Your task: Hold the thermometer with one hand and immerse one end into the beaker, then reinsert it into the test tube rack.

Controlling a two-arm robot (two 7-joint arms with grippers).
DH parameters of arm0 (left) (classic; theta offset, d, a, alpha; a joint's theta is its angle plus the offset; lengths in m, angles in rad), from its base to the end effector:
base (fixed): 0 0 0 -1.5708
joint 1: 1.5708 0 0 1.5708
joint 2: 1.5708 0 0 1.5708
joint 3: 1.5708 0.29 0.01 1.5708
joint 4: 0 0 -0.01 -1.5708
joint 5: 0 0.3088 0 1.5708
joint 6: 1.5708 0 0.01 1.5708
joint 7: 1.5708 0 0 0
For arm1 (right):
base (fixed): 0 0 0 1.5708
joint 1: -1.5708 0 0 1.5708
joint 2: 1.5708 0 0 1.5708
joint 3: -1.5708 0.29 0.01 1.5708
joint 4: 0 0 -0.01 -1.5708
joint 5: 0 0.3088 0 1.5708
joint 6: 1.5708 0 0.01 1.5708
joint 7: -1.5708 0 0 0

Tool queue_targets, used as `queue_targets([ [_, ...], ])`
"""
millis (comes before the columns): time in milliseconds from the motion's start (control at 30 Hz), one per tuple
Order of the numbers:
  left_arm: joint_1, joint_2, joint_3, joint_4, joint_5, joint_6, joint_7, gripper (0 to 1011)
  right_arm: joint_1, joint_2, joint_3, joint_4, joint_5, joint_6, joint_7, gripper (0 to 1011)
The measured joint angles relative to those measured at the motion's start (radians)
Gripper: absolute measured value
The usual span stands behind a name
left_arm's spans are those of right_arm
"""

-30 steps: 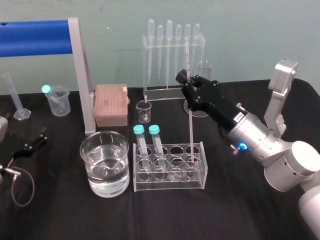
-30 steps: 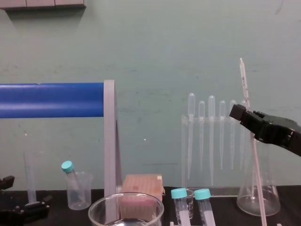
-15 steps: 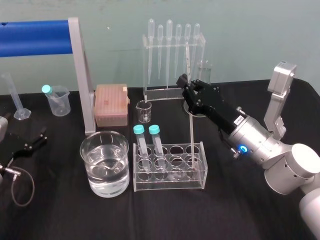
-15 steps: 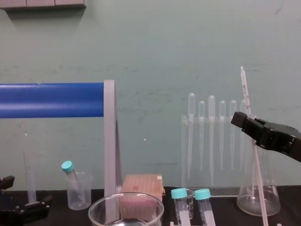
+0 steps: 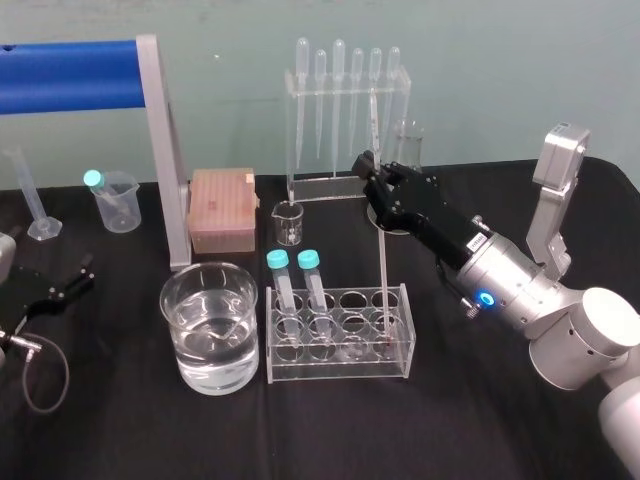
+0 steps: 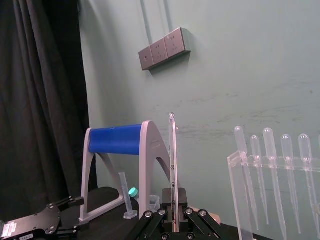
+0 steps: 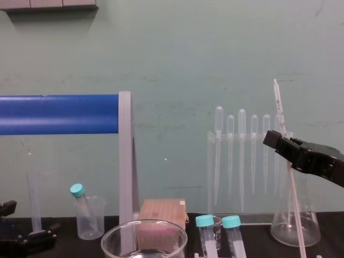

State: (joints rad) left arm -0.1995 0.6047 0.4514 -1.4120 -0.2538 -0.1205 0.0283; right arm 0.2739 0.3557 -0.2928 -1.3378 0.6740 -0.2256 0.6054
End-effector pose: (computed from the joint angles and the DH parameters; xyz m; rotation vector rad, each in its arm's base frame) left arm 0.3581 0.0827 -0.3023 0.3046 -0.2851 1.2479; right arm 0.3963 -0.0446 -0.2832 0.3223 -0.0044 -0.8110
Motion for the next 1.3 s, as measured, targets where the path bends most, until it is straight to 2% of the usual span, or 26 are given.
queue_targets([
  [400, 0.000, 0.000, 0.000, 0.000, 0.000, 0.000, 0.000, 1008, 0.000, 0.000, 0.001, -0.001, 0.000, -0.002, 0.000, 58],
  [500, 0.000, 0.000, 0.000, 0.000, 0.000, 0.000, 0.000, 1008, 0.000, 0.000, 0.001, -0.001, 0.000, -0.002, 0.000, 88],
  [600, 0.000, 0.000, 0.000, 0.000, 0.000, 0.000, 0.000, 1008, 0.000, 0.000, 0.001, -0.001, 0.000, -0.003, 0.000, 190],
  [633, 0.000, 0.000, 0.000, 0.000, 0.000, 0.000, 0.000, 1008, 0.000, 0.000, 0.001, -0.001, 0.000, -0.003, 0.000, 190],
  [667, 0.000, 0.000, 0.000, 0.000, 0.000, 0.000, 0.000, 1008, 0.000, 0.000, 0.001, -0.001, 0.000, -0.003, 0.000, 252],
  [867, 0.000, 0.000, 0.000, 0.000, 0.000, 0.000, 0.000, 1008, 0.000, 0.000, 0.001, -0.001, 0.000, -0.004, 0.000, 420],
  [1033, 0.000, 0.000, 0.000, 0.000, 0.000, 0.000, 0.000, 1008, 0.000, 0.000, 0.001, -0.001, 0.000, -0.004, 0.000, 613],
  [1233, 0.000, 0.000, 0.000, 0.000, 0.000, 0.000, 0.000, 1008, 0.000, 0.000, 0.001, -0.001, 0.000, -0.004, 0.000, 762],
  [1300, 0.000, 0.000, 0.000, 0.000, 0.000, 0.000, 0.000, 1008, 0.000, 0.000, 0.001, -0.001, 0.000, -0.004, 0.000, 841],
])
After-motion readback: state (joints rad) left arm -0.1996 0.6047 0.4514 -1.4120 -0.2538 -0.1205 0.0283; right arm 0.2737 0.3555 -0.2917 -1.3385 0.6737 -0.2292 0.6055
